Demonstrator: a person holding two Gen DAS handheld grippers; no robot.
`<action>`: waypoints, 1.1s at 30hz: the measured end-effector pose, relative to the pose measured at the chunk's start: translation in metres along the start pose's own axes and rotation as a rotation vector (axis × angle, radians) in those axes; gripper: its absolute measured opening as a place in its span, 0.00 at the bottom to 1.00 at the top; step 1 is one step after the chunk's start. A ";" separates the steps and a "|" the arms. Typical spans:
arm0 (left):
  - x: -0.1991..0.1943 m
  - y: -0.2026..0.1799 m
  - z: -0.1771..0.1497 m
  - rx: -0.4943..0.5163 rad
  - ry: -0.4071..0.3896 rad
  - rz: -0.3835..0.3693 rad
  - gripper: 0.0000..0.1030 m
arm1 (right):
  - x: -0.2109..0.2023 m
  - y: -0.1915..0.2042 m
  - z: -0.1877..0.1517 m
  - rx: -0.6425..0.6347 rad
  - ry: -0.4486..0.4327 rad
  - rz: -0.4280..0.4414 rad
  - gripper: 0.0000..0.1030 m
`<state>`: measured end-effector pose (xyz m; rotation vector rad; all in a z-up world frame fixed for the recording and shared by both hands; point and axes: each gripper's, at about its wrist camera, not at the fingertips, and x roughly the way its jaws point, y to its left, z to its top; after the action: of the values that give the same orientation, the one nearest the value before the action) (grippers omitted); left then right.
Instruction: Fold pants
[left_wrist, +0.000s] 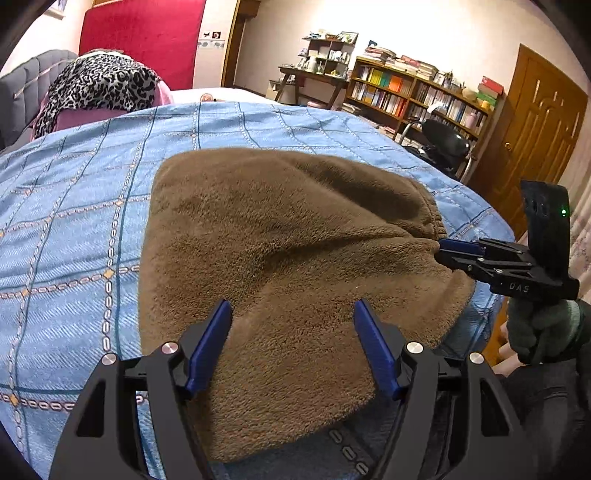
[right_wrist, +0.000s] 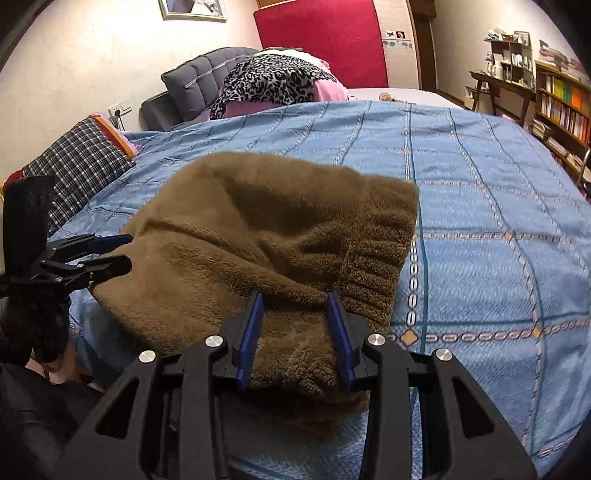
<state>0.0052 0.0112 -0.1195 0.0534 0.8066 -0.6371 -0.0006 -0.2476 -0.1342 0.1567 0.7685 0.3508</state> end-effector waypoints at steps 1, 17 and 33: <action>0.001 0.000 -0.001 0.001 -0.001 0.004 0.67 | 0.001 -0.003 -0.002 0.014 -0.005 0.005 0.36; -0.035 -0.018 0.029 -0.101 -0.063 0.178 0.91 | -0.048 0.023 0.013 0.001 -0.102 0.032 0.72; -0.048 -0.044 0.041 -0.139 -0.023 0.339 0.93 | -0.083 0.041 0.008 -0.031 -0.148 -0.066 0.94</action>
<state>-0.0168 -0.0113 -0.0490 0.0545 0.7951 -0.2604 -0.0607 -0.2396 -0.0630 0.1264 0.6207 0.2852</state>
